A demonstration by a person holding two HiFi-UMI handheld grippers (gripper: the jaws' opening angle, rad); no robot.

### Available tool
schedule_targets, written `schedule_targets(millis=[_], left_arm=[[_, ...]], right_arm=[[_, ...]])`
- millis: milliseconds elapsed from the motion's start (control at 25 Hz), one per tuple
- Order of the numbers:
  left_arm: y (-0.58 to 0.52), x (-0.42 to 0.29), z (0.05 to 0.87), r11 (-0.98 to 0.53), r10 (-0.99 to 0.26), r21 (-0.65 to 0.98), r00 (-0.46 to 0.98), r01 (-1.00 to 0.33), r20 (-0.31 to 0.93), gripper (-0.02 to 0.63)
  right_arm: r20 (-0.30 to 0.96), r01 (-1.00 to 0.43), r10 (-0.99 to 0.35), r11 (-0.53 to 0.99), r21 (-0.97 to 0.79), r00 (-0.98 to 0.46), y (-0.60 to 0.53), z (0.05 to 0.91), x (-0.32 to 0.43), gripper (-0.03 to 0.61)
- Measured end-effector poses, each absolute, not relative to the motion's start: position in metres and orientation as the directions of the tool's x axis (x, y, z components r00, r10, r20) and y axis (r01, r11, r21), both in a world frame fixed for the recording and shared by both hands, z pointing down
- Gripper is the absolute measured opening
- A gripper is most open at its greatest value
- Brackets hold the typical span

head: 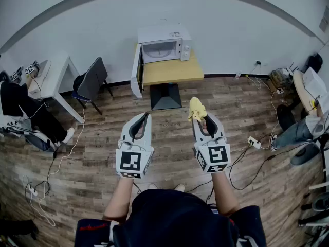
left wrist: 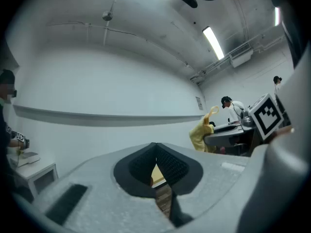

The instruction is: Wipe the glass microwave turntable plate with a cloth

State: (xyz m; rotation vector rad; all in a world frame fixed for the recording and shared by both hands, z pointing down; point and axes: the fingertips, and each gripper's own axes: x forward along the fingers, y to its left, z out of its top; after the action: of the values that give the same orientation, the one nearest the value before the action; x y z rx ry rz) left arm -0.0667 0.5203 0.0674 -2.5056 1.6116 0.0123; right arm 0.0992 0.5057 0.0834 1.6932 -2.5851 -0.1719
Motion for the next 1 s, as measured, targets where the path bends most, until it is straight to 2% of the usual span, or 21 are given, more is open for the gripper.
schedule_targets(millis=[400, 1000], left_arm=[[0.524, -0.057, 0.069, -0.403, -0.907, -0.122, 0.414, -0.907, -0.078, 0.015], [0.542, 0.007, 0.093, -0.384, -0.918, -0.148, 0.394, -0.912, -0.048, 0.015]], right_arm=[[-0.021, -0.907, -0.908, 0.415, 0.075, -0.418, 0.509, 0.086, 0.108, 0.121], [-0.003, -0.885, -0.887, 0.460, 0.072, -0.461, 0.522, 0.108, 0.164, 0.121]])
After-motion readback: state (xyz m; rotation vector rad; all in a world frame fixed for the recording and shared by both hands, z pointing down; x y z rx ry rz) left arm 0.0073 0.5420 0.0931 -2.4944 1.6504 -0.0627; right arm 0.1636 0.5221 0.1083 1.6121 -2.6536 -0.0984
